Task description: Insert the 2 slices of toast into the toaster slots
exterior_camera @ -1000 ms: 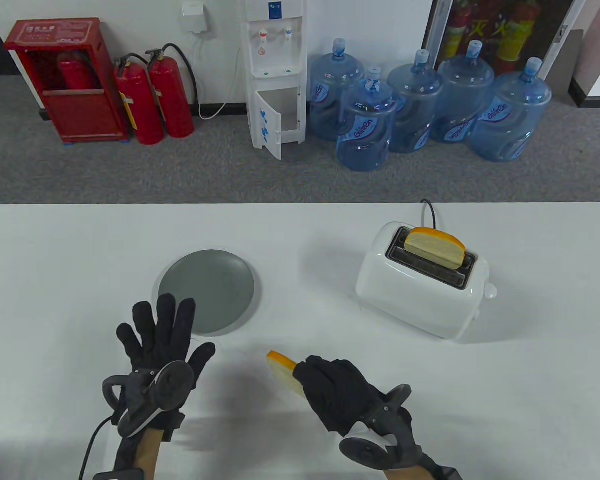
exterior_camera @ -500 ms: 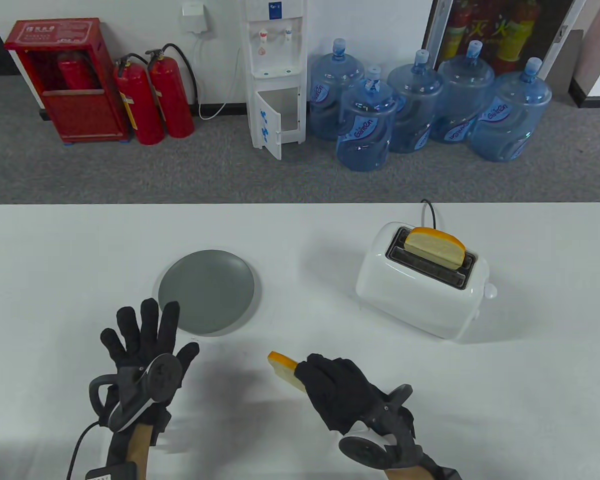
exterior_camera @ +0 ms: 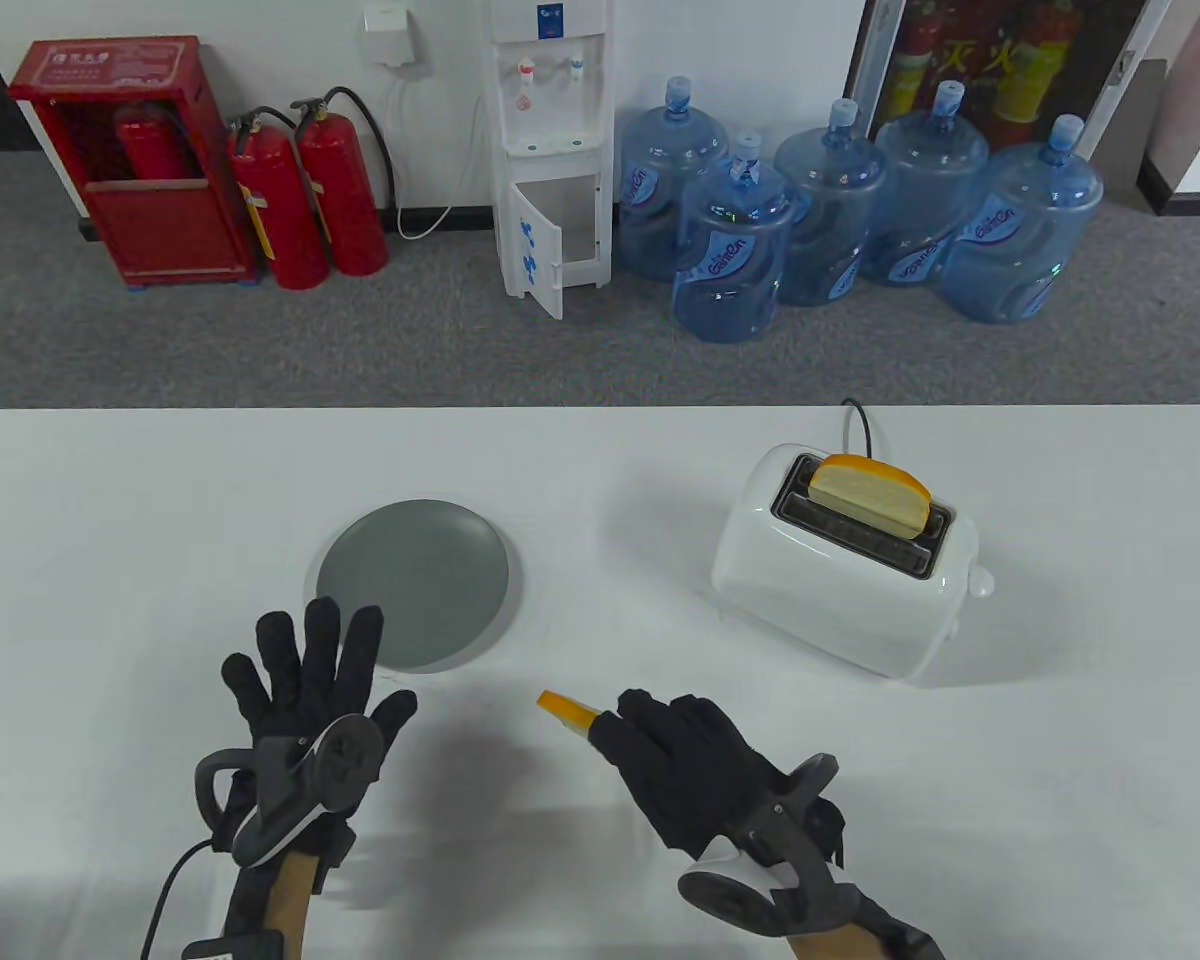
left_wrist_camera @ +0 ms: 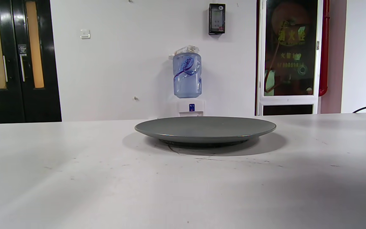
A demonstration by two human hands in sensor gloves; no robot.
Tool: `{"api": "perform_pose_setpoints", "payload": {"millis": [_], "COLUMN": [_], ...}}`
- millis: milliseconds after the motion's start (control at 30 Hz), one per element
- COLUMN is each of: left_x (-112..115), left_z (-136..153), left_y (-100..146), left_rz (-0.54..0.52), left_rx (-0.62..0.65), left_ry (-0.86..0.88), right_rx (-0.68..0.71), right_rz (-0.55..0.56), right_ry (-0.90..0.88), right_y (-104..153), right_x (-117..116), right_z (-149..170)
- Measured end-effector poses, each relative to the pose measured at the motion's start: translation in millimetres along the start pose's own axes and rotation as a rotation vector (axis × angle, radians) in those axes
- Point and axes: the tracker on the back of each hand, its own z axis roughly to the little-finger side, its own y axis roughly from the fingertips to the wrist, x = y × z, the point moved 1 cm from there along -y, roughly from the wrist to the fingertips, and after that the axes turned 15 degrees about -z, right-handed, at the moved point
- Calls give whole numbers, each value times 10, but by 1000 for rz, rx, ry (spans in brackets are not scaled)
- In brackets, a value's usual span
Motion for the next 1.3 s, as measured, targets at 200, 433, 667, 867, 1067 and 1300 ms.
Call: {"api": "perform_pose_setpoints", "payload": {"millis": [200, 433, 667, 867, 1067, 1300], "left_x": [-7, 1, -15, -41, -46, -40], "left_z": [14, 21, 8, -38, -52, -46], "left_y": [4, 2, -5, -9, -15, -19], "left_rz": [5, -6, -4, -21, -21, -14], "left_rx": [-8, -12, -13, 3, -3, -16], "left_ry": [9, 20, 27, 31, 61, 85], "right_rx": [-54, -147, -279, -417, -561, -604], "right_rz": [61, 149, 197, 198, 188, 263], "right_ry": [-16, -72, -118, -128, -171, -329], "right_y": [-171, -350, -436, -467, -452, -415], "right_x": [462, 993, 1372, 1588, 1669, 1653], "right_z": [156, 358, 624, 932, 1298, 1577]}}
